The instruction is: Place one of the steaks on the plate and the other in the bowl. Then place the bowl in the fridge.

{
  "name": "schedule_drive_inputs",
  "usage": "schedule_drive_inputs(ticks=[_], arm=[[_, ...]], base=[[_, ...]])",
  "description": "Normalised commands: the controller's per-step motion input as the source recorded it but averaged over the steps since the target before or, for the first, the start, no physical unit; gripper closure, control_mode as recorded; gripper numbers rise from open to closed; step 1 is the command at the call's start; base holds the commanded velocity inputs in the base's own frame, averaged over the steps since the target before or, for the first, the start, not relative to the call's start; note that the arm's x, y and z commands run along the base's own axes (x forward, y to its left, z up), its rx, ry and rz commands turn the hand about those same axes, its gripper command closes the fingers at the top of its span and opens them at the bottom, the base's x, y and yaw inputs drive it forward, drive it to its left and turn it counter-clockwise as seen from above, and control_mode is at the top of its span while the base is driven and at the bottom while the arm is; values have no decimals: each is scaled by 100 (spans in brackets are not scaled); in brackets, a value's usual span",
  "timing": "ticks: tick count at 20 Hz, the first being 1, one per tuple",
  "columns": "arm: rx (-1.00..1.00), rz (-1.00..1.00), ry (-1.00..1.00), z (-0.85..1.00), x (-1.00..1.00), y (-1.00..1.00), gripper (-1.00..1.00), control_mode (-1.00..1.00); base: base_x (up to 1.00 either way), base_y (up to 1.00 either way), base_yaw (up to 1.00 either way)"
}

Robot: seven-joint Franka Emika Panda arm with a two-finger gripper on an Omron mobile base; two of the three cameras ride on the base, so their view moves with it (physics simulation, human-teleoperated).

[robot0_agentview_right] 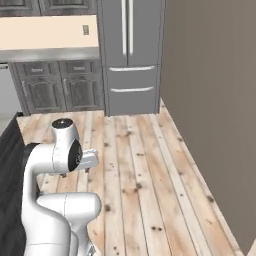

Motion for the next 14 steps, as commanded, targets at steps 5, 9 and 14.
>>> schedule_drive_inputs(ticks=[5, 9, 14], arm=[[0, 0, 0, 0, 0, 0, -100, 100], [0, 0, 0, 0, 0, 0, -100, 100], [0, 0, 0, 0, 0, 0, -100, 100]], base=[[99, 0, 0], [98, 0, 0], [89, -5, 0]])
